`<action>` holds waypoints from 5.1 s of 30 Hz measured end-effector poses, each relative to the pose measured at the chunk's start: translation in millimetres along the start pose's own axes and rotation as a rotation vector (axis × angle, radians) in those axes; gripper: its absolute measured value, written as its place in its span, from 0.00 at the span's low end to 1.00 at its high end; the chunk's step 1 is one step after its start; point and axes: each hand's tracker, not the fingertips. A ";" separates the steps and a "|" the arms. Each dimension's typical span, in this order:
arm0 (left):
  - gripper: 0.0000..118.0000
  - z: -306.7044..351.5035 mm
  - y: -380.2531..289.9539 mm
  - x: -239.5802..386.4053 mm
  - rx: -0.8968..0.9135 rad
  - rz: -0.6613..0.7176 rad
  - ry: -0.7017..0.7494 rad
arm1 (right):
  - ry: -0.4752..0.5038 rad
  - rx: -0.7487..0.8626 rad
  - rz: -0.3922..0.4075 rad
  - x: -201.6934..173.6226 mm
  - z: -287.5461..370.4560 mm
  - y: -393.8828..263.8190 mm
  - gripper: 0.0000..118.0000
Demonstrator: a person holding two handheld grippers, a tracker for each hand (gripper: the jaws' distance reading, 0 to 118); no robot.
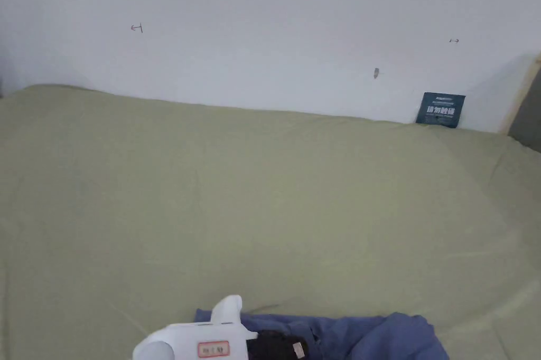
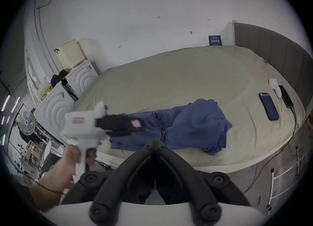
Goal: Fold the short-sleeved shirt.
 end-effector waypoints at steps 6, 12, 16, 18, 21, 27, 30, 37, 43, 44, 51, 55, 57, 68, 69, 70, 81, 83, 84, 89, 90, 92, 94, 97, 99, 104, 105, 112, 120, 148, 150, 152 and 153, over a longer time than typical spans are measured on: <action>0.81 93.3 30.6 -53.9 -0.031 0.087 -0.010 | 0.037 0.007 0.027 -9.8 -3.9 7.2 0.00; 0.81 102.5 21.5 -97.7 0.007 0.277 0.112 | 0.054 0.000 0.039 -12.1 -1.7 7.7 0.00; 0.80 74.6 2.8 -119.7 0.010 0.396 -0.054 | 0.056 0.001 0.029 -8.2 2.9 6.5 0.00; 0.71 57.2 -1.7 -116.1 -0.004 0.419 -0.078 | 0.057 0.008 0.006 -4.2 3.9 4.6 0.00; 0.12 52.9 -5.1 -100.5 0.014 0.276 0.119 | 0.046 -0.001 -0.014 -0.9 3.0 3.1 0.00; 0.12 83.3 9.1 -89.9 0.176 0.244 0.145 | 0.029 -0.004 -0.020 2.9 7.6 0.3 0.00; 0.12 116.0 29.3 -79.7 0.222 0.214 0.221 | 0.023 -0.003 -0.020 4.3 5.2 2.4 0.00; 0.12 229.7 66.8 -18.0 0.279 -0.068 0.513 | 0.018 0.010 0.009 -0.1 -8.2 18.9 0.00; 0.12 270.9 68.5 41.6 0.232 -0.267 0.749 | 0.042 0.008 0.053 -17.6 -22.0 30.3 0.00; 0.12 266.7 73.5 46.0 0.202 -0.287 0.731 | 0.048 0.003 0.057 -20.2 -24.1 30.7 0.00; 0.12 138.4 56.8 82.0 -0.207 -0.574 0.753 | 0.069 -0.018 0.076 -31.3 -22.7 26.5 0.00; 0.15 64.2 35.1 59.0 -0.431 -0.591 0.583 | 0.065 -0.021 0.082 -26.3 -16.5 23.6 0.01; 0.16 46.2 29.8 46.9 -0.451 -0.536 0.565 | 0.064 -0.026 0.093 -24.1 -12.4 20.6 0.01; 0.52 144.8 60.9 9.2 0.059 -0.011 0.199 | 0.064 -0.038 0.086 -16.8 -13.4 15.5 0.01; 0.51 151.5 55.9 -0.7 0.102 0.069 0.184 | 0.068 -0.039 0.084 -17.7 -14.5 14.5 0.01; 0.45 152.0 49.5 -11.3 0.115 0.122 0.150 | 0.074 -0.041 0.082 -18.9 -15.1 13.3 0.01; 0.06 37.7 -56.6 -52.5 0.030 0.235 0.177 | 0.110 0.003 0.038 -19.0 -15.2 9.6 0.00; 0.06 20.3 -56.2 -55.2 0.041 0.264 0.175 | 0.110 -0.004 0.026 -17.7 -23.6 11.6 0.00; 0.06 20.2 -50.9 -57.8 0.054 0.282 0.148 | 0.111 -0.006 0.024 -17.9 -27.3 12.6 0.01; 0.06 88.1 -1.5 -7.0 0.169 0.079 0.076 | 0.225 -0.016 0.039 -23.4 -55.0 19.5 0.00; 0.06 111.9 13.4 3.6 0.191 0.047 0.069 | 0.279 -0.046 0.027 -25.6 -69.3 20.6 0.00; 0.06 157.9 39.7 20.4 0.228 -0.021 0.137 | 0.415 -0.122 -0.007 -33.7 -108.5 21.7 0.00; 0.06 195.7 56.0 24.1 0.262 -0.144 0.247 | 0.537 -0.179 -0.009 -46.8 -150.9 20.4 0.00; 0.06 225.1 65.1 7.1 0.232 -0.137 0.348 | 0.815 -0.327 -0.207 -61.5 -216.0 12.5 0.00; 0.06 232.7 63.0 -15.1 0.216 -0.075 0.368 | 0.862 -0.389 -0.291 -70.3 -248.9 4.1 0.00; 0.06 221.3 47.9 -72.5 0.133 0.078 0.276 | 0.638 -0.534 -0.286 -59.2 -301.6 -21.0 0.00; 0.06 217.6 45.6 -81.8 0.112 0.114 0.246 | 0.610 -0.550 -0.305 -48.2 -304.8 -30.0 0.00; 0.69 189.8 43.9 -126.3 -0.001 0.114 0.076 | 0.726 -0.445 -0.386 -21.7 -291.2 -37.6 0.00; 0.79 135.5 44.1 -133.3 -0.077 0.087 0.103 | 0.760 -0.439 -0.409 -18.3 -292.9 -41.8 0.00; 0.18 307.0 104.3 -144.7 0.060 0.031 0.361 | 0.633 -0.359 -0.390 -14.4 -275.7 -13.6 0.00; 0.18 348.7 115.4 -154.3 0.117 0.060 0.408 | 0.658 -0.326 -0.399 -17.8 -268.2 -8.0 0.00; 0.18 392.1 126.4 -165.6 0.177 0.058 0.464 | 0.662 -0.307 -0.399 -23.6 -260.8 -1.2 0.00; 0.18 414.0 131.9 -172.4 0.211 0.074 0.489 | 0.664 -0.299 -0.397 -26.6 -255.4 2.0 0.00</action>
